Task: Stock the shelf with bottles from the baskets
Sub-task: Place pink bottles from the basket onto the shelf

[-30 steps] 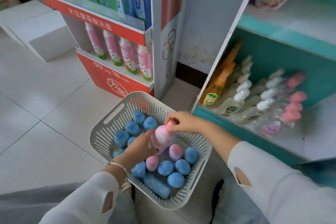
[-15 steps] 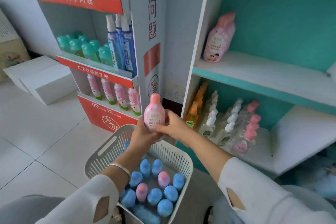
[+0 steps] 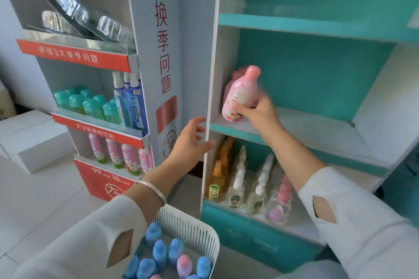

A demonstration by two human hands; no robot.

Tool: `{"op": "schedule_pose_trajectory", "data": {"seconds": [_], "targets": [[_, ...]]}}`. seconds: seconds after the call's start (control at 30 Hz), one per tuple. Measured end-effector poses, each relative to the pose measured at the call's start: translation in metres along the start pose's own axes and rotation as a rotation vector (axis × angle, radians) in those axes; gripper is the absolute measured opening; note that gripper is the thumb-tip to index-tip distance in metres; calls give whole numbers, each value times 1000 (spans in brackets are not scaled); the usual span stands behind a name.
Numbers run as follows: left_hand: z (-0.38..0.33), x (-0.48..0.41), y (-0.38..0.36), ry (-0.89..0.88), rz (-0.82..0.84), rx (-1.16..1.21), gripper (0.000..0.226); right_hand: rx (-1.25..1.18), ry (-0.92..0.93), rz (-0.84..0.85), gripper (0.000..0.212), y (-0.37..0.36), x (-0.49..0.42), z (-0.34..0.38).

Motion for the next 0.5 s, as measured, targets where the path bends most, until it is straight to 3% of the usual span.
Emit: {"op": "schedule_pose_trajectory", "data": {"seconds": [0.1,0.2,0.33,0.5], "targets": [[10,-6,2,56,29,-78,48,134,-23,-43,54,-1,-23,-5],[20,-14,5,88,29,-163,37,291,-48,24,54,-15,-41,-13],[30,-22,9,107,42,-231,28,375,-27,115,54,-37,-52,-23],[38,-27,12,108,50,-282,24,418,-13,107,59,-40,-53,-24]]}}
Point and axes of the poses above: each hand's wrist, its own x-axis away from the middle knuckle, its own y-axis out of the back of the hand, z = x × y, the point moved 1 cm from there along -x, towards the middle knuckle, and after that the axes turned 12 degrees about x, right-handed, at the moved point
